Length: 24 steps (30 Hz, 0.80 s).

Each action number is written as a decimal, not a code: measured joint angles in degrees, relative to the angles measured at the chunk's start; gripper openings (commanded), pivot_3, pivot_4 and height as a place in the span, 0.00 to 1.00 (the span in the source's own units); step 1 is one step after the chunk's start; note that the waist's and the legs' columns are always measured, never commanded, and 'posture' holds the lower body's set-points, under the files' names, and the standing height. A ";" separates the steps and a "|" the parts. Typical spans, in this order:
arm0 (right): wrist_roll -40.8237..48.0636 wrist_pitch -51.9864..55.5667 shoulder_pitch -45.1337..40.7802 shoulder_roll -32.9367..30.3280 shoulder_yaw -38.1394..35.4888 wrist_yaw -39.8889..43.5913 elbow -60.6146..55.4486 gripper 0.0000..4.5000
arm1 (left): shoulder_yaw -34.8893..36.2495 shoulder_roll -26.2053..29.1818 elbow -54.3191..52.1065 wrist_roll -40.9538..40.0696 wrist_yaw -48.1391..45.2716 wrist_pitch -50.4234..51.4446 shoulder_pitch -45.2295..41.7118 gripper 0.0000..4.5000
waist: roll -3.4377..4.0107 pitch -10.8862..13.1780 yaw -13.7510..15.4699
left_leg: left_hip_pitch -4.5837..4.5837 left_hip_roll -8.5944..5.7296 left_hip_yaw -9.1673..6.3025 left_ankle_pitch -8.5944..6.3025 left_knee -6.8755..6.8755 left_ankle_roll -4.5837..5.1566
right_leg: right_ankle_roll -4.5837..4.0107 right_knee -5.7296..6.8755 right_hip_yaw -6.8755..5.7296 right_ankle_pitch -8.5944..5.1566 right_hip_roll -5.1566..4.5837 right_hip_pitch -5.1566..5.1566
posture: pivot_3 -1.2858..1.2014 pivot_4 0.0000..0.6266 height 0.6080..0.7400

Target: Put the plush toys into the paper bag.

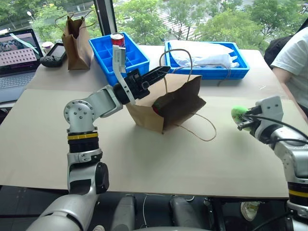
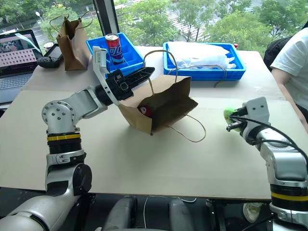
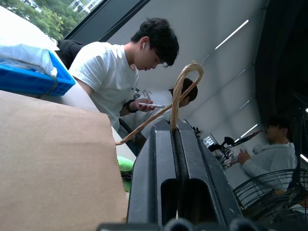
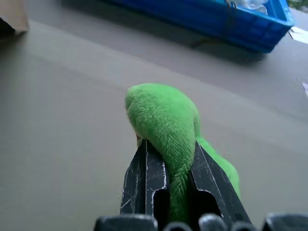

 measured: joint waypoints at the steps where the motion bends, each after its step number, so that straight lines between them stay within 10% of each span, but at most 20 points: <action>1: 2.35 2.29 -1.89 -2.70 0.23 2.90 -3.41 0.00 | -0.11 0.00 0.06 0.01 -0.03 0.00 0.00 0.00 | 0.05 0.03 0.08 | -0.01 -0.03 -0.01 0.00 0.00 -0.01 | 0.00 0.01 0.00 0.00 -0.03 0.00 | 0.52 0.24 0.75; 8: 12.80 11.90 -11.55 -7.86 5.18 11.55 -15.13 0.00 | -0.68 0.04 0.77 0.19 -0.85 -0.01 -0.22 0.00 | 0.04 0.03 0.34 | -0.05 -0.03 -0.06 0.00 0.00 -0.01 | 0.00 -0.06 -0.07 0.00 -0.03 0.02 | 0.52 0.24 0.75; 24: 8.51 11.08 -20.67 7.12 20.63 6.44 -9.34 0.00 | -0.75 0.29 0.60 0.12 -0.81 -0.10 -0.30 0.00 | 0.03 0.04 0.40 | -0.06 -0.03 -0.09 0.01 0.00 -0.01 | -0.01 -0.02 -0.09 0.01 -0.05 -0.04 | 0.52 0.24 0.75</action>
